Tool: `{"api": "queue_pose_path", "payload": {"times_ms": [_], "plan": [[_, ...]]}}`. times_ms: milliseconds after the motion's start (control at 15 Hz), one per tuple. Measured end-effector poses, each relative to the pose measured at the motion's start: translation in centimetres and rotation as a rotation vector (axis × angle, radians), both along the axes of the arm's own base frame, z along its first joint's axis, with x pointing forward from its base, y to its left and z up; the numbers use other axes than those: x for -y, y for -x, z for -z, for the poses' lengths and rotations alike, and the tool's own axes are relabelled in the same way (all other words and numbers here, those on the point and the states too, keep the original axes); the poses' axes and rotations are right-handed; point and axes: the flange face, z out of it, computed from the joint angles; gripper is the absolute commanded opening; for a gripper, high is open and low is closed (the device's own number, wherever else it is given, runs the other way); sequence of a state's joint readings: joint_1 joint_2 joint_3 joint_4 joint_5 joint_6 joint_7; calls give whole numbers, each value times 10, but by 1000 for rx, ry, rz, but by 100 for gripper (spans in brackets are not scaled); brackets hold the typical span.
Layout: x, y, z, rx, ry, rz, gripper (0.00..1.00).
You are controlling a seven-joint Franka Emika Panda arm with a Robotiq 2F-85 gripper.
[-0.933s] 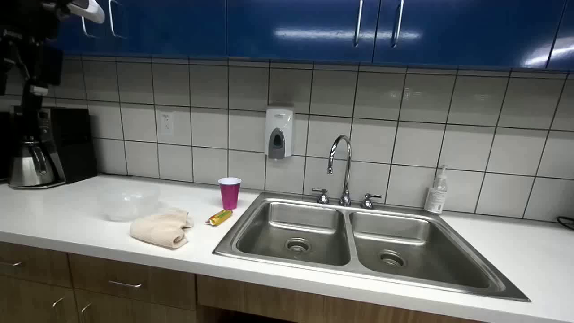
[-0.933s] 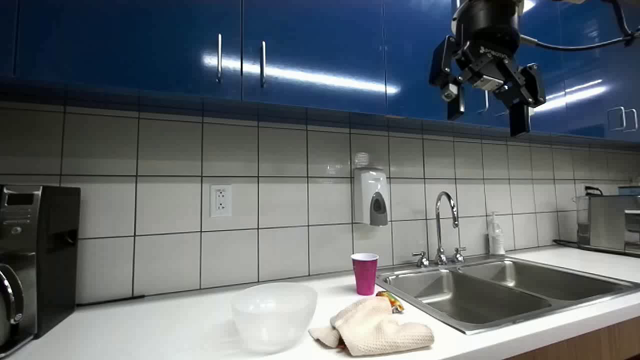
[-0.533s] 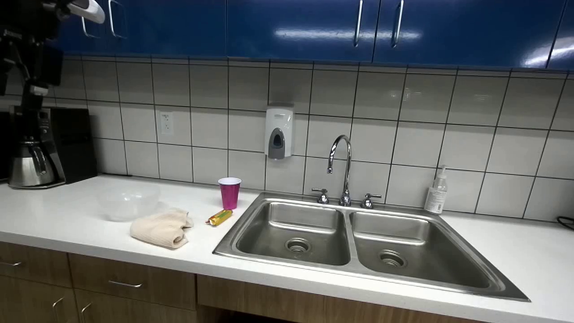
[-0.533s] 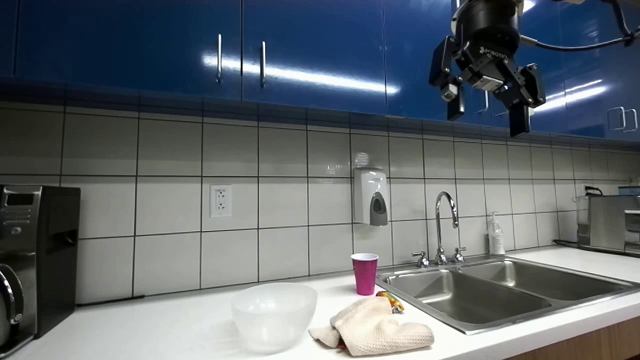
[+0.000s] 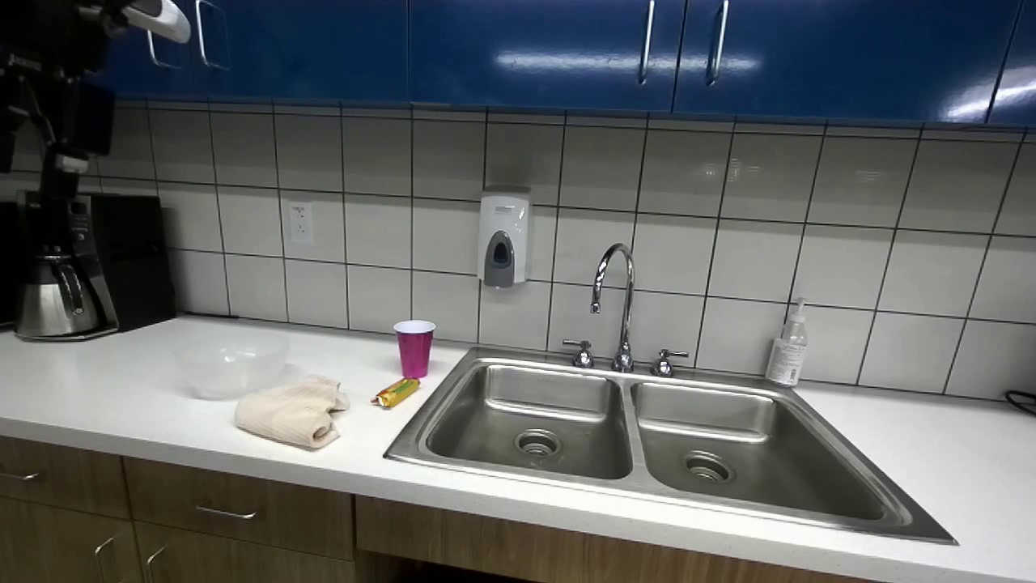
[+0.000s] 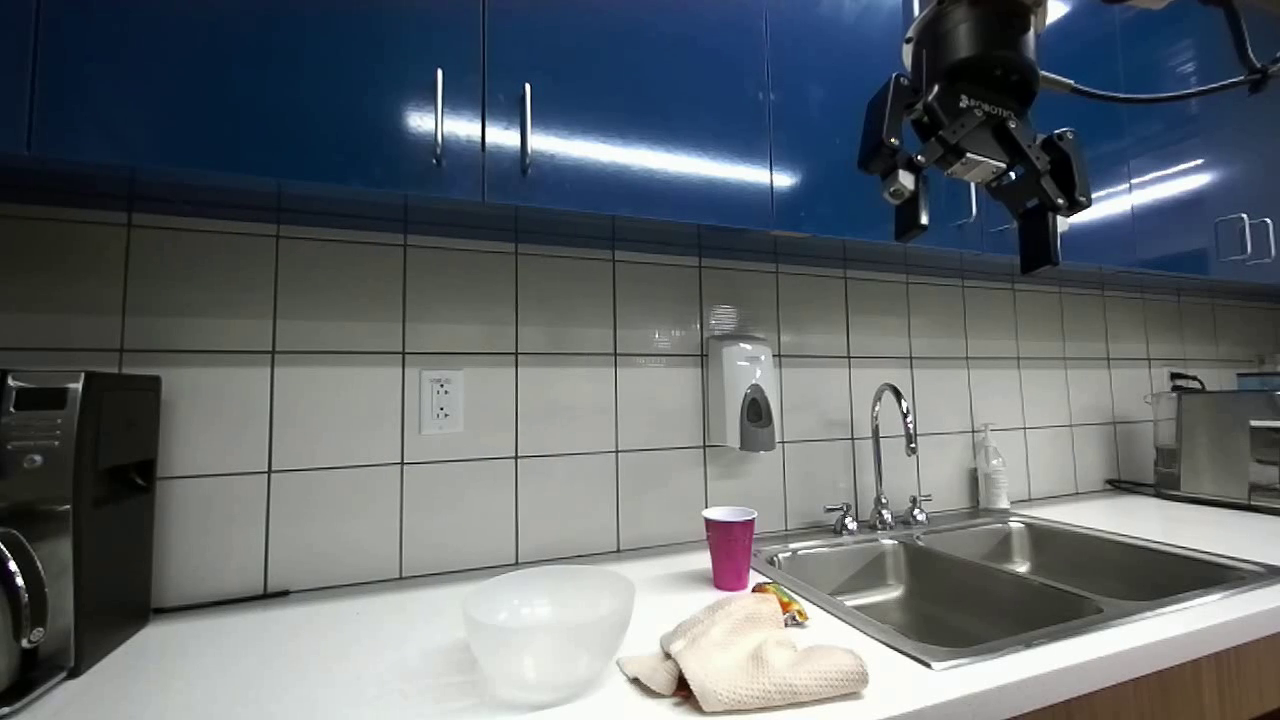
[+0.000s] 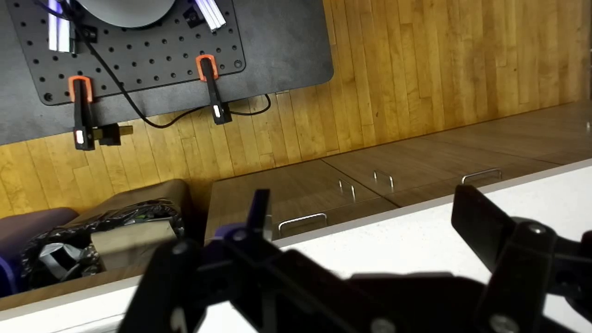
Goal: Put the towel in the bowl
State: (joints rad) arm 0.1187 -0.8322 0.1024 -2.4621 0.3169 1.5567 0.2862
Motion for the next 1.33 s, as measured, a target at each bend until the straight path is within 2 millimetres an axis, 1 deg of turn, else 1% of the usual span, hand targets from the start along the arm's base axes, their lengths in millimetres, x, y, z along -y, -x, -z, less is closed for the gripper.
{"api": "queue_pose_path", "payload": {"times_ms": [200, 533, 933, 1333], "plan": [[0, -4, 6, -17, 6, 5, 100], [-3, -21, 25, -11, 32, 25, 100], [-11, -51, 53, 70, 59, 89, 100], [-9, -89, 94, 101, 95, 255, 100]]}}
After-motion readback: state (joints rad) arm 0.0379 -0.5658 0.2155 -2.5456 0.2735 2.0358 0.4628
